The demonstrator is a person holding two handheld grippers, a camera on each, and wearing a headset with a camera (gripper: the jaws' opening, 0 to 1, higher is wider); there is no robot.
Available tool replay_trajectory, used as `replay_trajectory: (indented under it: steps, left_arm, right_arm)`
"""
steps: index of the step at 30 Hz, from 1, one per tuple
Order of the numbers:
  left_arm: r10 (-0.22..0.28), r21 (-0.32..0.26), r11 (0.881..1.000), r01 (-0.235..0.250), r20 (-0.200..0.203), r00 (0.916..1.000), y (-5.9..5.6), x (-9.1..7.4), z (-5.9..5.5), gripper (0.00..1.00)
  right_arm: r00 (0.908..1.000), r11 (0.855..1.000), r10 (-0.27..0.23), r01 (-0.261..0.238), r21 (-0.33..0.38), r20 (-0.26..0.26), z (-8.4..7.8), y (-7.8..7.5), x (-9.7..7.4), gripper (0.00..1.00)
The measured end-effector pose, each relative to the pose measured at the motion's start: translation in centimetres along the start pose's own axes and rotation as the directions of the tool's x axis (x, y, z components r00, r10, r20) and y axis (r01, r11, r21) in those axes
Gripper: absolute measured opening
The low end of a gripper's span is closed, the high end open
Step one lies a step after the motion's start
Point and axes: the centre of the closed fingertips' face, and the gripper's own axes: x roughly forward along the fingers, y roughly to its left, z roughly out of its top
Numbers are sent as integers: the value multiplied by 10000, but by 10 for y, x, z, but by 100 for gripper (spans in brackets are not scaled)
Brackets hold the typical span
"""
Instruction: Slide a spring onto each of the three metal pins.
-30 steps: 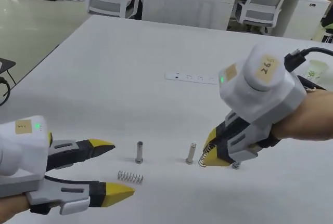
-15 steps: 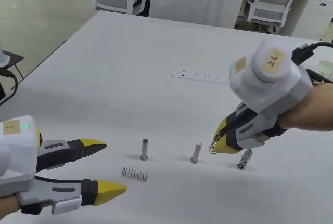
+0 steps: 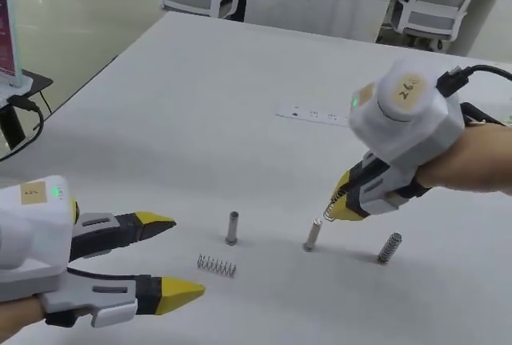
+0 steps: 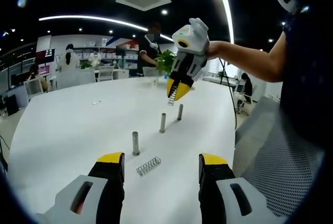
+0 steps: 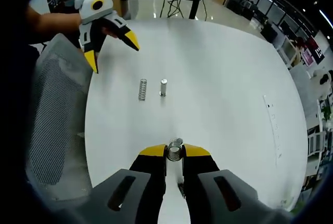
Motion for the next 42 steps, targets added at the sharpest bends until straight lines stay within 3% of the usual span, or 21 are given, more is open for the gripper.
replay_trajectory:
  steps: [10, 25, 42]
  left_arm:
    - [91, -39, 10000, -91, -64, 9999, 3, 0, -2, 52]
    - [186, -184, 9997, -188, -71, 9998, 6, -1, -6, 50]
    - [191, -205, 9996, -193, -78, 9998, 6, -2, -5, 49]
  right_arm:
    - [9995, 9998, 200, -200, 10, -237, -5, -9, 17, 9]
    - [9973, 9984, 562, -560, 63, -479, -11, -5, 37, 9]
    - [9946, 9980, 627, -621, 94, -827, -26, -1, 65, 9]
